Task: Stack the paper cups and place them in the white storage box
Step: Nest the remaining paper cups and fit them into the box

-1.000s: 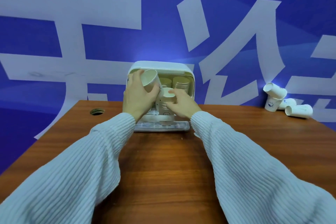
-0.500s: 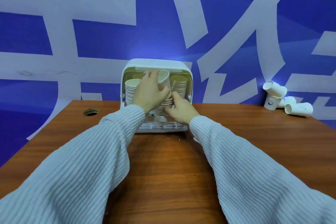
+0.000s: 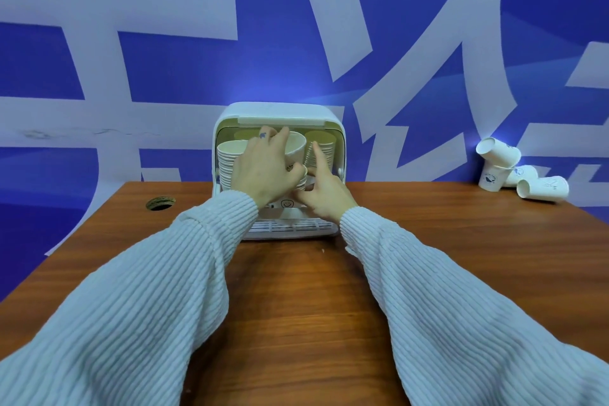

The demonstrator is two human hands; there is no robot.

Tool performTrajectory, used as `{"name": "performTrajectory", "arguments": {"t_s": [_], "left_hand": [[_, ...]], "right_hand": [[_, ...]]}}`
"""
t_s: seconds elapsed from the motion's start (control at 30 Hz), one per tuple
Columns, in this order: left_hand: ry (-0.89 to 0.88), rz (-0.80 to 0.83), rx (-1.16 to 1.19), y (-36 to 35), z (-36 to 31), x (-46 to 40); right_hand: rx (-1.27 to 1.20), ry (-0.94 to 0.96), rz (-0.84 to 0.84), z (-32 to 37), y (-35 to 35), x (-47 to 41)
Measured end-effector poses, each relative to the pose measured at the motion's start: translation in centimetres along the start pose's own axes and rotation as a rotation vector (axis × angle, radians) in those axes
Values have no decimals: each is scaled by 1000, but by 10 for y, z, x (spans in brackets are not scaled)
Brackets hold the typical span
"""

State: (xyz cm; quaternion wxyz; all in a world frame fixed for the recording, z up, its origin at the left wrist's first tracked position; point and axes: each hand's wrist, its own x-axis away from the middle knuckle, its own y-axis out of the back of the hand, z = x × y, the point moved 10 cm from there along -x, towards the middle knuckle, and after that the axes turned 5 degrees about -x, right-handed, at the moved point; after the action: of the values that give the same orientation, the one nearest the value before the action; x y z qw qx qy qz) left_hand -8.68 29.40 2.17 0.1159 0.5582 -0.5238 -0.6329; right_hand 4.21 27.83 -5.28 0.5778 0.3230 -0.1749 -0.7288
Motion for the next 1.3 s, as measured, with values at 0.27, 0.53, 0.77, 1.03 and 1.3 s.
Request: {"name": "performTrajectory", "arguments": {"t_s": [0.27,0.53,0.77,1.03,1.3], "left_hand": [[-65,275,-186,-50,-6,9],[6,287,-30,-57,-7,12],[-343,-323,252,-5,-106,33],[-221,-24,488,-98,-221,24],[-125,375,695,-214,-320,18]], "right_hand": [[84,-37,61,-7,-4,-3],[185,69,61,-1,-2,-4],[92,166,-281,-12,84,33],[117,-81,-490,-138,209,90],[162,-297,-687,-268,324,115]]}}
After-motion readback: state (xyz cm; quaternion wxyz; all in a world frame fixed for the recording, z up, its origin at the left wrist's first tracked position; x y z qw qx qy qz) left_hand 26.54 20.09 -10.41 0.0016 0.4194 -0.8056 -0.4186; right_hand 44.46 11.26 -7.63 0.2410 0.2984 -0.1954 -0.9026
